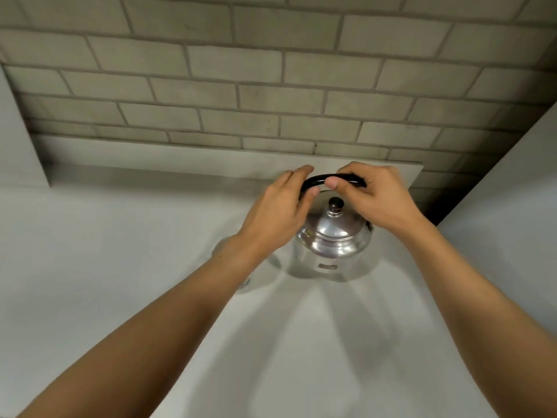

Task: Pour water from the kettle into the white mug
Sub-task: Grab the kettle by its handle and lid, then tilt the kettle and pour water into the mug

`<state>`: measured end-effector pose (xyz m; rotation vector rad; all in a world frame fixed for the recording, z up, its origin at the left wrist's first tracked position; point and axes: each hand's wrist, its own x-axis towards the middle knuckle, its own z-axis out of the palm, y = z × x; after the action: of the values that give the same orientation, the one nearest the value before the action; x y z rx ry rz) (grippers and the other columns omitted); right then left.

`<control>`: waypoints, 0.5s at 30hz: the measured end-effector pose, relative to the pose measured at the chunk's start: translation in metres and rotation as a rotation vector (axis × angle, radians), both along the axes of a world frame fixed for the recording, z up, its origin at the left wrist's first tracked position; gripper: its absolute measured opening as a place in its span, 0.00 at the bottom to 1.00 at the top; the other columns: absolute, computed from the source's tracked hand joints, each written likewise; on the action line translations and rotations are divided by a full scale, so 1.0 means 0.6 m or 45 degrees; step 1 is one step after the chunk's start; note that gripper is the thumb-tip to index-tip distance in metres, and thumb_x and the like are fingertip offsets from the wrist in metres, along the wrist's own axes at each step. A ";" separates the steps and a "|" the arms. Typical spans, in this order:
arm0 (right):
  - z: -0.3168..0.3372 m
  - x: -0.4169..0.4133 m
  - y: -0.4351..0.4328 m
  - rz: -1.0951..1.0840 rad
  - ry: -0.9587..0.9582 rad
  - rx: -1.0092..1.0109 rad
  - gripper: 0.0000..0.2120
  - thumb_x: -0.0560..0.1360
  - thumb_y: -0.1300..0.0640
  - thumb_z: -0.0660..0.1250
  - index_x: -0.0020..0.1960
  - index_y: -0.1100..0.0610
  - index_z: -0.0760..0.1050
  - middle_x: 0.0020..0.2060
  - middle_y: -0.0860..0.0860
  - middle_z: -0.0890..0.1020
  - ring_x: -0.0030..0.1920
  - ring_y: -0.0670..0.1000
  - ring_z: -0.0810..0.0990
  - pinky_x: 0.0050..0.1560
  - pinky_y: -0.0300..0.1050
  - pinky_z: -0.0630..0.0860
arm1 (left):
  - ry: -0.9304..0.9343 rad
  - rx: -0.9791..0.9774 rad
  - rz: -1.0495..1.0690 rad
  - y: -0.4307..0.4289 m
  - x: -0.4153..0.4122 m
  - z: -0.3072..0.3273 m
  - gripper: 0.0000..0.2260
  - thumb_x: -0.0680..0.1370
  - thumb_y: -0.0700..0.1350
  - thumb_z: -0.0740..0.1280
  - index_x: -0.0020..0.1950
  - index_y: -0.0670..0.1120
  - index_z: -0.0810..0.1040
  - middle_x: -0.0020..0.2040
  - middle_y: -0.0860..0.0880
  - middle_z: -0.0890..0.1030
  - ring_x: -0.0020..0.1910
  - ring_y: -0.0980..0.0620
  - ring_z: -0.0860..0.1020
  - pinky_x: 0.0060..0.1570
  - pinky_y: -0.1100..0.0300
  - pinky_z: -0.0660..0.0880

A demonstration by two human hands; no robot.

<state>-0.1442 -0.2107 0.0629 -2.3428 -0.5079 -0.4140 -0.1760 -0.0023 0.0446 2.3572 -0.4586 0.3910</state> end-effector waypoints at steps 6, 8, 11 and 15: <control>0.006 -0.053 -0.006 -0.001 -0.004 0.054 0.13 0.78 0.42 0.71 0.49 0.50 0.86 0.35 0.44 0.85 0.37 0.40 0.81 0.38 0.27 0.70 | -0.522 0.300 0.038 -0.013 -0.120 -0.051 0.17 0.82 0.53 0.67 0.68 0.46 0.77 0.66 0.47 0.79 0.61 0.45 0.77 0.50 0.53 0.79; 0.004 -0.065 -0.005 0.010 0.004 0.047 0.13 0.78 0.42 0.71 0.49 0.51 0.86 0.36 0.43 0.85 0.38 0.40 0.81 0.39 0.27 0.70 | -0.494 0.385 -0.010 -0.021 -0.140 -0.079 0.20 0.81 0.54 0.67 0.70 0.47 0.77 0.68 0.46 0.79 0.63 0.43 0.77 0.55 0.49 0.79; -0.001 -0.078 -0.001 0.020 0.011 0.015 0.15 0.77 0.40 0.70 0.49 0.52 0.86 0.35 0.44 0.85 0.37 0.42 0.81 0.37 0.28 0.69 | -0.436 0.472 -0.003 -0.031 -0.157 -0.103 0.24 0.81 0.56 0.66 0.74 0.46 0.75 0.70 0.46 0.78 0.68 0.41 0.75 0.63 0.46 0.74; -0.007 -0.092 0.002 0.024 0.001 -0.041 0.16 0.78 0.40 0.70 0.49 0.53 0.86 0.34 0.47 0.85 0.37 0.46 0.82 0.36 0.32 0.72 | -0.385 0.463 0.008 -0.035 -0.167 -0.114 0.23 0.82 0.55 0.66 0.74 0.45 0.75 0.70 0.46 0.79 0.71 0.41 0.75 0.65 0.47 0.75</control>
<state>-0.1992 -0.2095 0.0590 -2.3669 -0.5391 -0.3986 -0.2763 -0.0234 -0.0236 2.6592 -0.7138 0.7250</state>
